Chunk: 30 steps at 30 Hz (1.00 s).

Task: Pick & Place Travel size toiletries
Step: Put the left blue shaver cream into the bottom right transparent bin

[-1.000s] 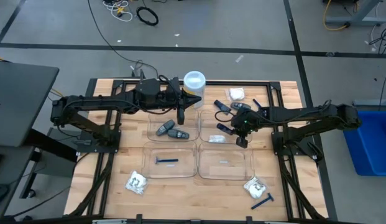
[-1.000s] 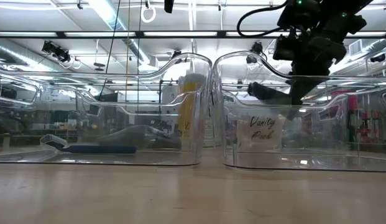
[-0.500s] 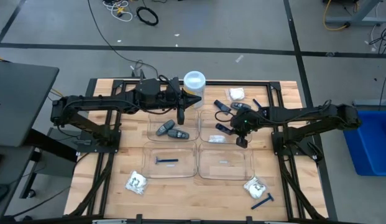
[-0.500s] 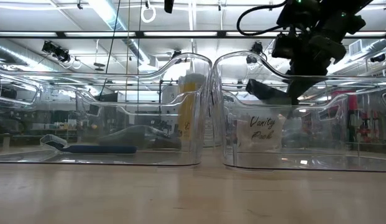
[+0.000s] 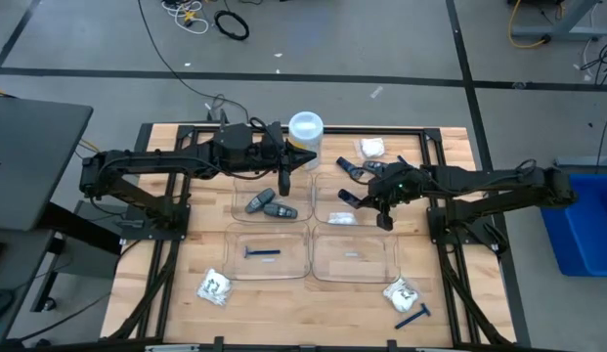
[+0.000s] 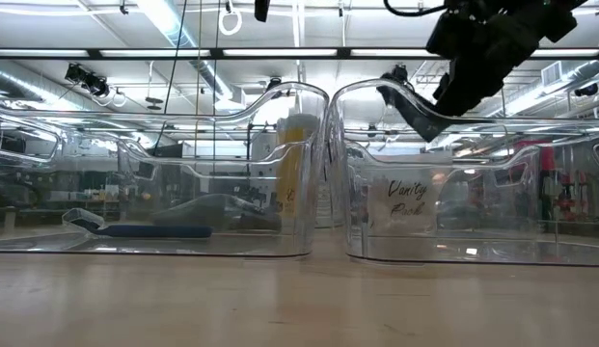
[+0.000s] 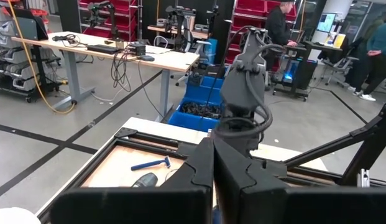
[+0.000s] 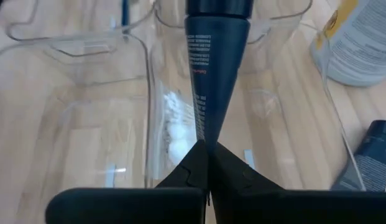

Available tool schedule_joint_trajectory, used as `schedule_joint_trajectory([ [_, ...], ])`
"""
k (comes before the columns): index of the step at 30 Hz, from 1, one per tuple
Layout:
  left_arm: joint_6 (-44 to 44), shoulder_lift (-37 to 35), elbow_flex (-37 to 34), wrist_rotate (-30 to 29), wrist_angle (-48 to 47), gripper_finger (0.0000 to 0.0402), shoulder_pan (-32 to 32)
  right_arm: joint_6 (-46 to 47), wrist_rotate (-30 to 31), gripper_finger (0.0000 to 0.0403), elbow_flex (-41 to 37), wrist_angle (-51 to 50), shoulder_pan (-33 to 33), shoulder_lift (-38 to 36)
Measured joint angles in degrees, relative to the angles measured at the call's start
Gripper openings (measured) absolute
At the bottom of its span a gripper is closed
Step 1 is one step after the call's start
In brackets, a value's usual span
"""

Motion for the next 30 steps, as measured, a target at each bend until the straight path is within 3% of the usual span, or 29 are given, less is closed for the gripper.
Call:
schedule_joint_trajectory([
  [10, -0.26, 0.0, 0.0, -0.06, -0.26, 0.0006, 0.02, -0.28, -15.55, 0.0008, 0.0, 0.33, 2.57, -1.05],
  [30, -0.7, 0.0, 0.0, -0.06, -0.31, 0.0004, 0.01, 1.85, -17.19, 0.0009, -2.59, 0.46, 12.42, 0.49],
])
